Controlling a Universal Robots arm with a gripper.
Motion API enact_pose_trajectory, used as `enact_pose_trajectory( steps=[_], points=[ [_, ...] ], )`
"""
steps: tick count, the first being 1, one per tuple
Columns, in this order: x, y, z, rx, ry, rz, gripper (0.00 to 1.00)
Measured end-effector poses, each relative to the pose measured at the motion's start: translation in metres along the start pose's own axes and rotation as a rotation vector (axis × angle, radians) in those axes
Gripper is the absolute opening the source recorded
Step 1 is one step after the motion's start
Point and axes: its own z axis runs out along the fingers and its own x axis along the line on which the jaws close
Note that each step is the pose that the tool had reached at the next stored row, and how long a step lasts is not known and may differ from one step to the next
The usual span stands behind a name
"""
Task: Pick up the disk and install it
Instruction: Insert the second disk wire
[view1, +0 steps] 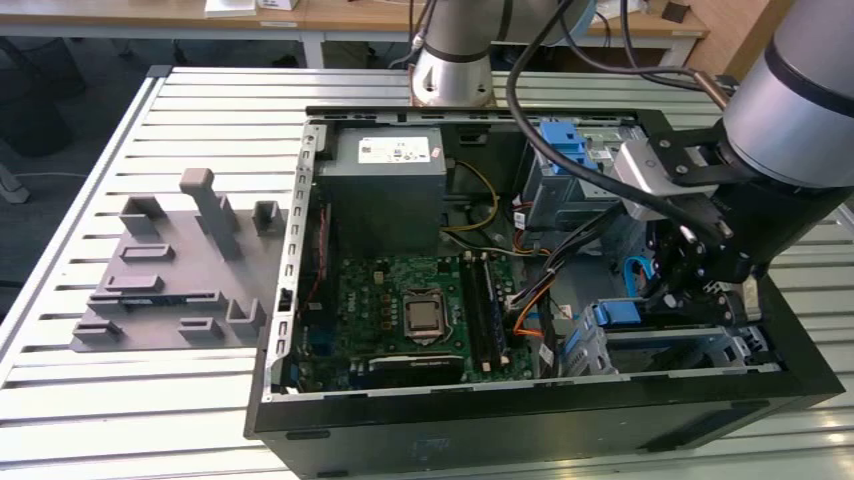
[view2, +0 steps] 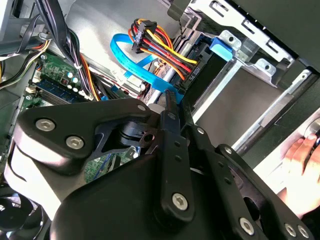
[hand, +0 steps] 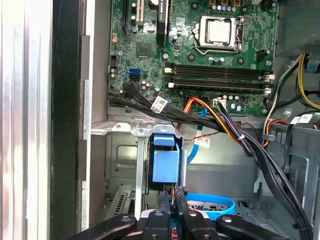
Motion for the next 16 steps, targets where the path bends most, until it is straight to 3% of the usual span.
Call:
enact_pose_trajectory(
  steps=[12, 16],
  points=[
    [0.0004, 0.0002, 0.0028, 0.0000, 0.0001, 0.000, 0.16],
    [0.0004, 0.0002, 0.0026, 0.0000, -0.0002, 0.000, 0.24]
  ],
)
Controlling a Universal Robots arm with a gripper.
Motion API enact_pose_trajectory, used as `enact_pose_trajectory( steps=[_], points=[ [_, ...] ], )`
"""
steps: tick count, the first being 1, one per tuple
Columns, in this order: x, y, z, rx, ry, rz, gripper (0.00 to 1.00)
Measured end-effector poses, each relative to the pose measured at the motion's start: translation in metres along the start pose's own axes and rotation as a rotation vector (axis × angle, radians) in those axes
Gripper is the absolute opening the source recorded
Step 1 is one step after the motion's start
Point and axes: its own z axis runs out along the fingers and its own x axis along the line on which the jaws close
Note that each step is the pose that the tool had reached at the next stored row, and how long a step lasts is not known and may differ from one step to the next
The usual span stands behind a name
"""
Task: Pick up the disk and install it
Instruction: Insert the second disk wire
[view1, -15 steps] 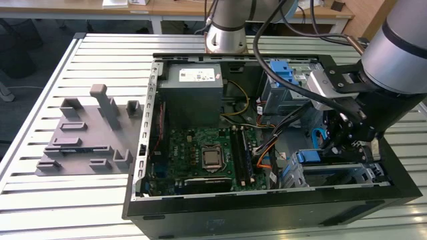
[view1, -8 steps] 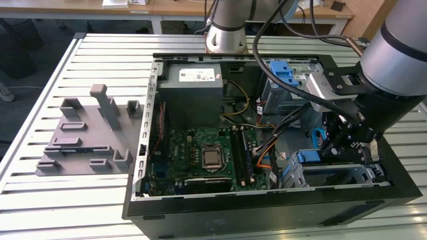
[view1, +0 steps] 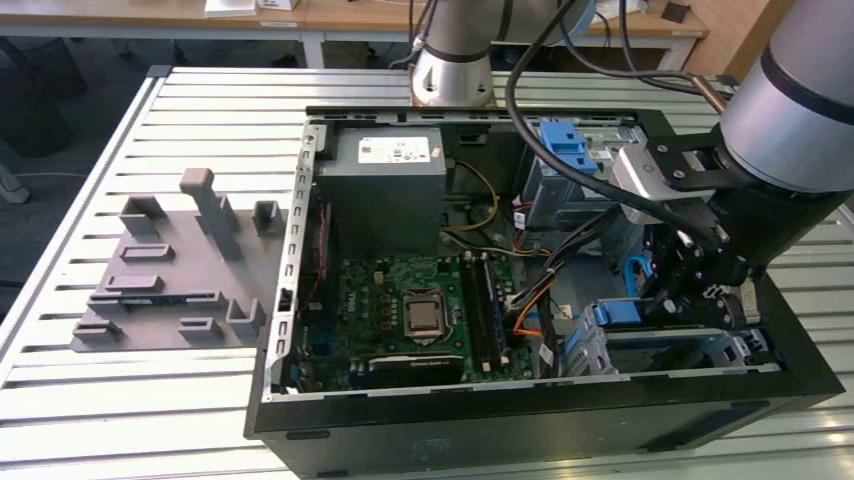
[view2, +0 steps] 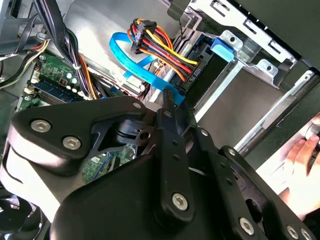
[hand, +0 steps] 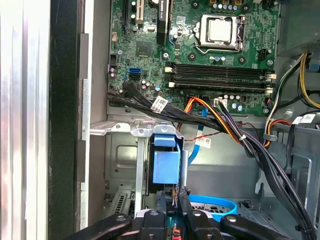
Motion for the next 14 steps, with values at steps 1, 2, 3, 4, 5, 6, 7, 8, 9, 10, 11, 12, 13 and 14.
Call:
enact_pose_trajectory(
  steps=[1, 2, 3, 4, 5, 6, 7, 8, 9, 10, 11, 12, 13, 14],
  points=[
    [-0.0001, -0.0001, -0.0015, 0.0000, -0.0013, 0.000, 0.24],
    [-0.0002, -0.0002, -0.0037, 0.0001, -0.0019, 0.000, 0.24],
    [-0.0002, -0.0003, -0.0049, 0.0001, -0.0019, 0.000, 0.24],
    [-0.0002, -0.0004, -0.0062, 0.0001, -0.0021, 0.000, 0.24],
    [-0.0003, -0.0005, -0.0078, 0.0001, -0.0022, 0.000, 0.24],
    [-0.0003, -0.0006, -0.0095, 0.0001, -0.0025, 0.000, 0.24],
    [-0.0004, -0.0007, -0.0111, 0.0001, -0.0026, 0.000, 0.24],
    [-0.0005, -0.0008, -0.0123, 0.0001, -0.0027, 0.000, 0.24],
    [-0.0005, -0.0008, -0.0131, 0.0001, -0.0027, 0.000, 0.24],
    [-0.0005, -0.0008, -0.0135, 0.0001, -0.0029, 0.000, 0.24],
    [-0.0005, -0.0010, -0.0135, -0.0001, -0.0031, 0.000, 0.24],
    [-0.0005, -0.0017, -0.0135, -0.0009, -0.0031, 0.000, 0.22],
    [-0.0004, -0.0028, -0.0136, -0.0026, -0.0029, 0.000, 0.22],
    [-0.0003, -0.0044, -0.0135, -0.0046, -0.0029, 0.000, 0.16]
  ],
)
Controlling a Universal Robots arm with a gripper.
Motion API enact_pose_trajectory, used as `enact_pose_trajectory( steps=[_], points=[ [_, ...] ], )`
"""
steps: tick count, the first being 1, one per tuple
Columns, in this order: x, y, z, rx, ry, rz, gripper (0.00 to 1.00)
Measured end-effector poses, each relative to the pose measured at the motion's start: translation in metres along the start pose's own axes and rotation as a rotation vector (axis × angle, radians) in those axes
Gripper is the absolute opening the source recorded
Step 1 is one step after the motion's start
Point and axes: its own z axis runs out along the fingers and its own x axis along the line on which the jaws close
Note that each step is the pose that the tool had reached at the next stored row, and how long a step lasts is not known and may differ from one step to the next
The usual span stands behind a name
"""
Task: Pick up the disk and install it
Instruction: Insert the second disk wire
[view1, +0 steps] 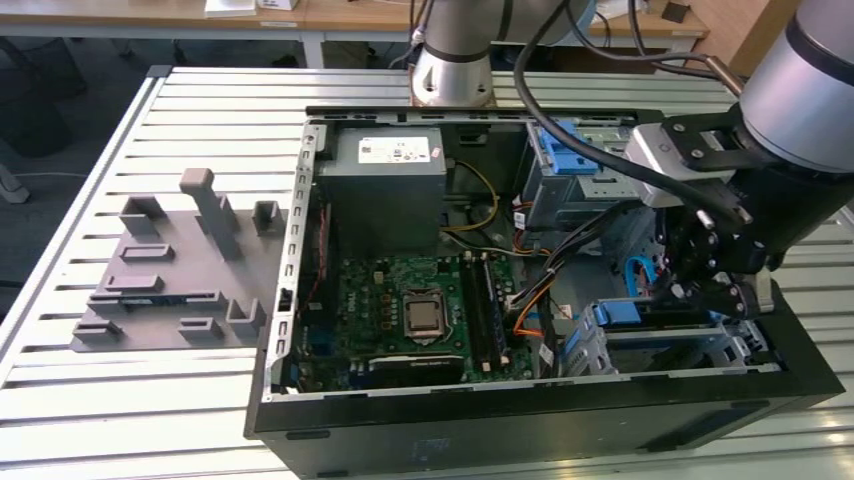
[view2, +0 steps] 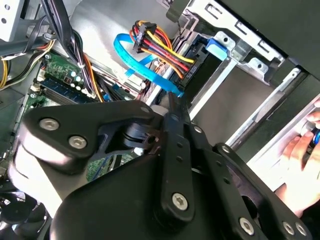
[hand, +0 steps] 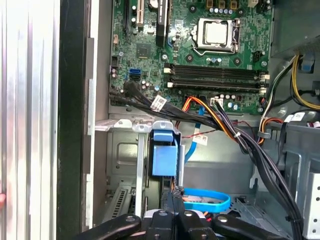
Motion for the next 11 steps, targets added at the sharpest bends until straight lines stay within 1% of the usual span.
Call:
enact_pose_trajectory(
  steps=[1, 2, 5, 11],
  points=[
    [0.0001, -0.0019, 0.0002, -0.0019, -0.0001, 0.000, 0.16],
    [0.0001, -0.0038, 0.0004, -0.0035, -0.0001, 0.000, 0.11],
    [0.0003, -0.0076, 0.0018, -0.0066, -0.0003, 0.000, 0.11],
    [0.0005, -0.0091, 0.0054, -0.0076, -0.0003, 0.000, 0.11]
  ],
)
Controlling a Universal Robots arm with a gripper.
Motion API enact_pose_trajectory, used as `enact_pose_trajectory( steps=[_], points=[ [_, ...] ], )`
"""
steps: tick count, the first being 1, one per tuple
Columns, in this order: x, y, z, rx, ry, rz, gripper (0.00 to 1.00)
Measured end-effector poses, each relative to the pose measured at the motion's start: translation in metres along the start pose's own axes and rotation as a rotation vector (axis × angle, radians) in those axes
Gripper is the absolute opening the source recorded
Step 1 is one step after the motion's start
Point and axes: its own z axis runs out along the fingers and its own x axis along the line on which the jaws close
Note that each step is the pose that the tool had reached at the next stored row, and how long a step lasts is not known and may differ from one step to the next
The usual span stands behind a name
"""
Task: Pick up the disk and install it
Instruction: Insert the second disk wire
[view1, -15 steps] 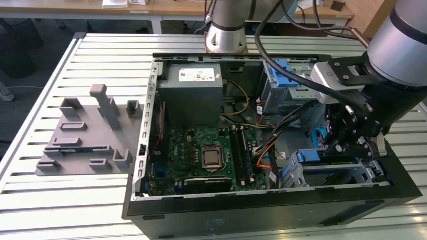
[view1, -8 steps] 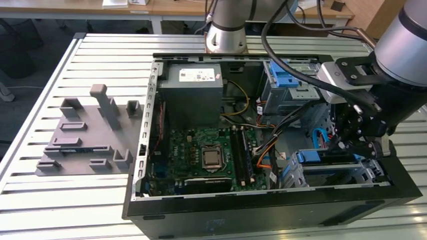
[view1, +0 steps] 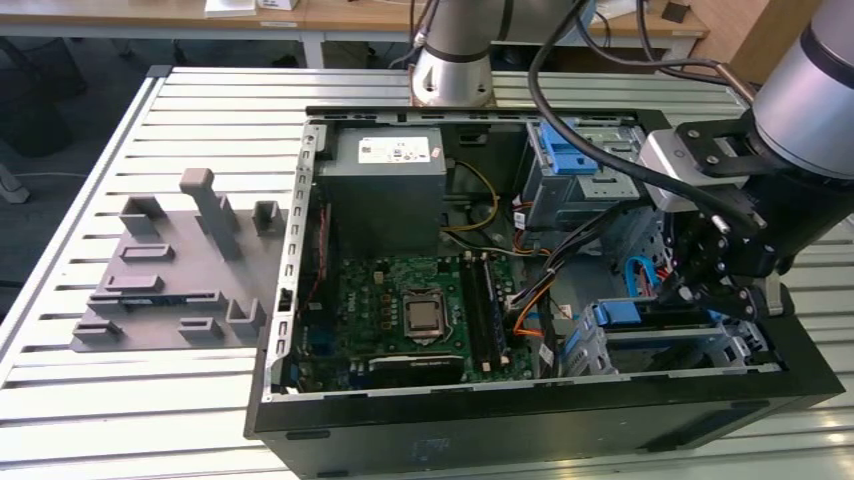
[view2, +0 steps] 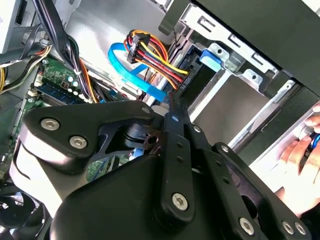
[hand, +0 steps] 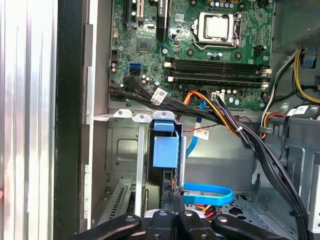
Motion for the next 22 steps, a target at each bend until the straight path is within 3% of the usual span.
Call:
enact_pose_trajectory(
  steps=[11, 13, 22],
  points=[
    [0.0002, -0.0013, 0.0045, -0.0001, 0.0000, 0.000, 0.11],
    [0.0002, -0.0013, 0.0041, 0.0000, -0.0028, 0.000, 0.11],
    [-0.0004, -0.0022, -0.0133, 0.0001, -0.0065, 0.000, 0.11]
  ],
)
